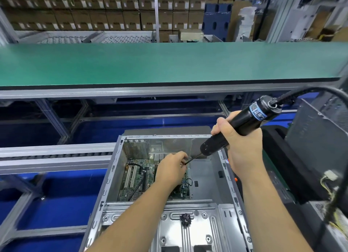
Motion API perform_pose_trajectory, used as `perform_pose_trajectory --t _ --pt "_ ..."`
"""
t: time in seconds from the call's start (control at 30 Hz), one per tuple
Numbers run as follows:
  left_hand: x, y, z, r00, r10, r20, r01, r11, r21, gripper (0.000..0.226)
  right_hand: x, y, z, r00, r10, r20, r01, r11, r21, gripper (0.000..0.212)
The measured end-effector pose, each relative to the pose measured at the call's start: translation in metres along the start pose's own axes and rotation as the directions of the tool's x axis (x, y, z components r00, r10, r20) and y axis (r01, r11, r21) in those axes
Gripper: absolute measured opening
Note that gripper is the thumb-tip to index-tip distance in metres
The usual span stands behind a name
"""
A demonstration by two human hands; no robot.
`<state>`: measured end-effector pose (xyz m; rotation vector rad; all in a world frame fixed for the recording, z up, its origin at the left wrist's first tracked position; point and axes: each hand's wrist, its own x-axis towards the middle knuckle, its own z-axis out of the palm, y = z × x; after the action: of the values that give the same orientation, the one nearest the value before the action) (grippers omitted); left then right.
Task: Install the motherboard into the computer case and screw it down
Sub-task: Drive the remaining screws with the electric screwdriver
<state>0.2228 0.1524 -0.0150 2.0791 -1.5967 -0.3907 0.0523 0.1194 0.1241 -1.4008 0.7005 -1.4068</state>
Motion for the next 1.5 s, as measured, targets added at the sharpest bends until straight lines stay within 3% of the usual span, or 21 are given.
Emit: perform_pose_trajectory --t 0.07,0.13,0.23,0.37,0.6,0.93,1.33,1.5 --pt "0.001 -0.001 0.001 1.000 0.000 0.009 0.000 1.000 -0.016 0.038 0.000 0.001 0.002 1.000 0.004 0.004 -0.004 1.000 -0.011 0.017" --pt "0.000 -0.003 0.001 0.999 -0.005 0.032 0.005 1.000 0.008 0.055 0.001 0.002 0.004 1.000 0.012 -0.004 -0.012 1.000 -0.012 0.018" --pt "-0.003 -0.013 0.001 0.983 -0.130 0.129 0.113 0.985 0.128 0.073 0.005 0.006 0.005 1.000 0.020 -0.001 -0.020 0.999 -0.042 0.018" --pt "-0.006 -0.020 0.004 0.957 -0.190 0.220 0.115 0.943 0.314 0.052 0.008 0.016 0.007 0.999 0.043 0.001 -0.043 0.994 -0.103 0.022" --pt "-0.002 -0.016 0.007 0.958 -0.206 0.199 0.136 0.938 0.318 0.025 0.018 0.041 0.009 0.995 0.096 -0.013 -0.097 0.980 -0.176 0.023" --pt "0.004 -0.010 0.009 0.947 -0.266 0.177 0.199 0.924 0.327 0.032 0.029 0.072 0.015 0.990 0.135 -0.042 -0.139 0.981 -0.132 0.039" --pt "0.003 -0.013 0.012 0.944 -0.281 0.172 0.223 0.930 0.293 0.033 0.033 0.081 0.019 0.990 0.133 -0.049 -0.137 0.986 -0.097 0.022" --pt "0.003 -0.013 0.013 0.945 -0.280 0.169 0.222 0.929 0.297 0.033 0.031 0.086 0.018 0.988 0.133 -0.073 -0.140 0.984 -0.109 0.040"
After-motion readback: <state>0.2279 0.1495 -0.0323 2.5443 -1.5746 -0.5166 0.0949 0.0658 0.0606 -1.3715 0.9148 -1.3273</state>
